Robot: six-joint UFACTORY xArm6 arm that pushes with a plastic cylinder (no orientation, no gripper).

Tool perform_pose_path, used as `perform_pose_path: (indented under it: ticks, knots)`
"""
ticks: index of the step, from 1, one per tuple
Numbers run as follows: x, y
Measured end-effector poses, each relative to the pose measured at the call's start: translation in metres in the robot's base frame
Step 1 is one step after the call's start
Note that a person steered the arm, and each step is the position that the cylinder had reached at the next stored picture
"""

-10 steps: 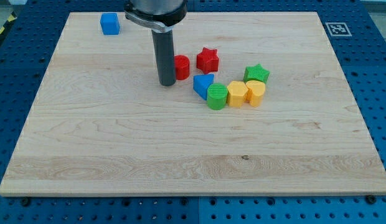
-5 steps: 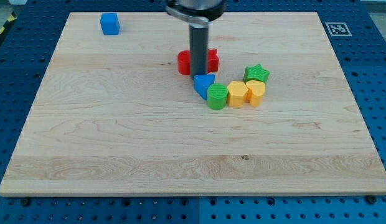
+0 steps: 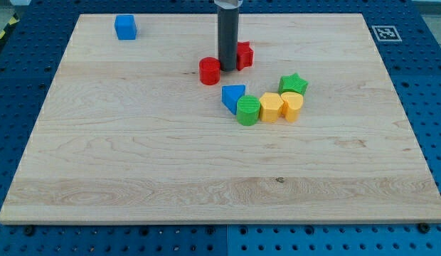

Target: Move red blocks slightly upwards

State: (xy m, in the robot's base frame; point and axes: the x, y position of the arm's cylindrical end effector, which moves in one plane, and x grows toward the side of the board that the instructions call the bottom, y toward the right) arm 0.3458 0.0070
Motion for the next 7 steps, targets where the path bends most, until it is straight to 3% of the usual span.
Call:
perform_pose_path:
  ticks: [5,7]
  knots:
    - [0.07,-0.003]
    - [0.07,-0.016]
